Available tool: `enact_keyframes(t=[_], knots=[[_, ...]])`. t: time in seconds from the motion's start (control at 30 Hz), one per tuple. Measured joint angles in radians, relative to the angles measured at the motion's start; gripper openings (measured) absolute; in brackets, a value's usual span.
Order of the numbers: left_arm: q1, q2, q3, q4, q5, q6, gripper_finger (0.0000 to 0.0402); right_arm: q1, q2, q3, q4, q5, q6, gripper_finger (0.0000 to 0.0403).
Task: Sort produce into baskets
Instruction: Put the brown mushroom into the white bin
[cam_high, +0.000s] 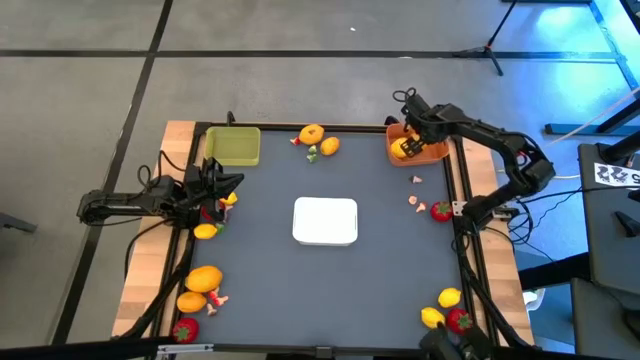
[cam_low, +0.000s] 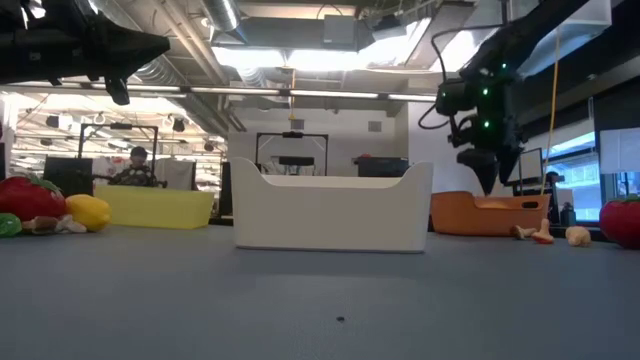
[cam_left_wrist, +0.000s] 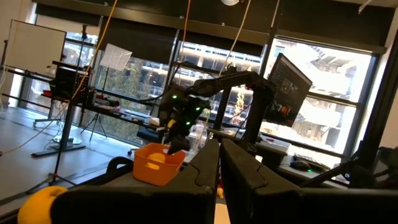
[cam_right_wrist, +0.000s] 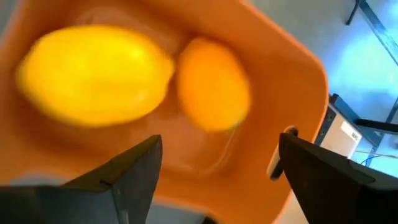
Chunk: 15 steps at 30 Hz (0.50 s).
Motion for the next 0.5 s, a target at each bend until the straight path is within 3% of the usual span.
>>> enact_keyframes(t=[0.5], knots=[[0.000, 0.000, 0.000, 0.000, 0.000, -0.026, 0.0013, 0.357, -0.200, -0.003, -0.247, -0.118, 0.184, 0.0287]])
